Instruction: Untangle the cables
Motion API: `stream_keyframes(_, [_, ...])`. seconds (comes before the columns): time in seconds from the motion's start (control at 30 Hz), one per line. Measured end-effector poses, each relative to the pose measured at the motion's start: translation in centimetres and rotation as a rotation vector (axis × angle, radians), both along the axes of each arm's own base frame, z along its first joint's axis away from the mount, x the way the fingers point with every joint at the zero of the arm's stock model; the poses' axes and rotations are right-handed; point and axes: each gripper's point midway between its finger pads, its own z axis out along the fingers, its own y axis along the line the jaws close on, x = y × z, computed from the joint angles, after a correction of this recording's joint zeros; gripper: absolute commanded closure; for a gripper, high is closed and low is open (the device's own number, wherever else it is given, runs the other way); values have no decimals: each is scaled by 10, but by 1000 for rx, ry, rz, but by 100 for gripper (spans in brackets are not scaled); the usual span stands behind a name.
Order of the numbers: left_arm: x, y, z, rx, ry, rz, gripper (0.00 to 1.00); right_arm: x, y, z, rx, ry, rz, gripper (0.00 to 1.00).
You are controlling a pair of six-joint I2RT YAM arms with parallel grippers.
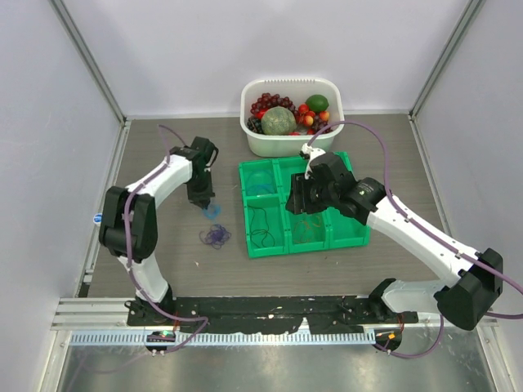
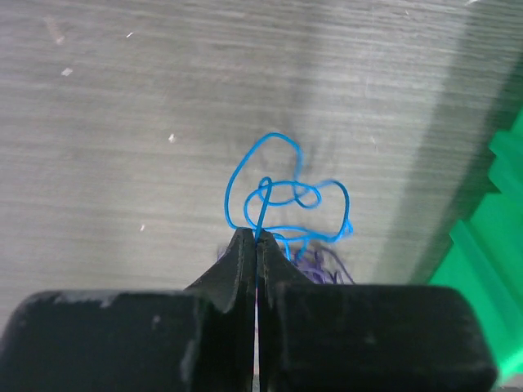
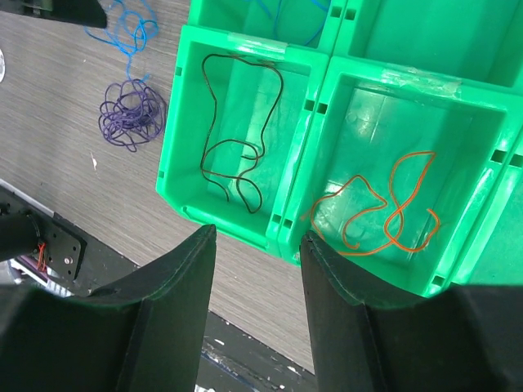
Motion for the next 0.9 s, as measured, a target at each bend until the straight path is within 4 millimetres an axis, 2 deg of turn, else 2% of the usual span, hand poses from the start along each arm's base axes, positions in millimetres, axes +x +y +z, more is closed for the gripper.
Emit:
stream_keyframes(0.1, [-5,4,30,-2,-51,32,100,0,1,-1,-2,-1,12,49])
stream_keyframes(0.23, [-3,6,110,-59,-247,81,100,8,10,-6,-18,4,42,49])
stream_keyframes(0.37, [-8,6,184,-143,-439,98,100,29,37,-5,-4,28,81,48])
stream_keyframes(0.47, [-17,5,223,-202,-536,108,100,41,61,8,61,16,122,44])
stream_keyframes(0.63, [-35,0,253,-299,-602,128,100,39,90,42,218,-15,215,39])
stream_keyframes(0.9, [-50,-26,284,-501,-644,95,100,30,136,88,504,-1,342,39])
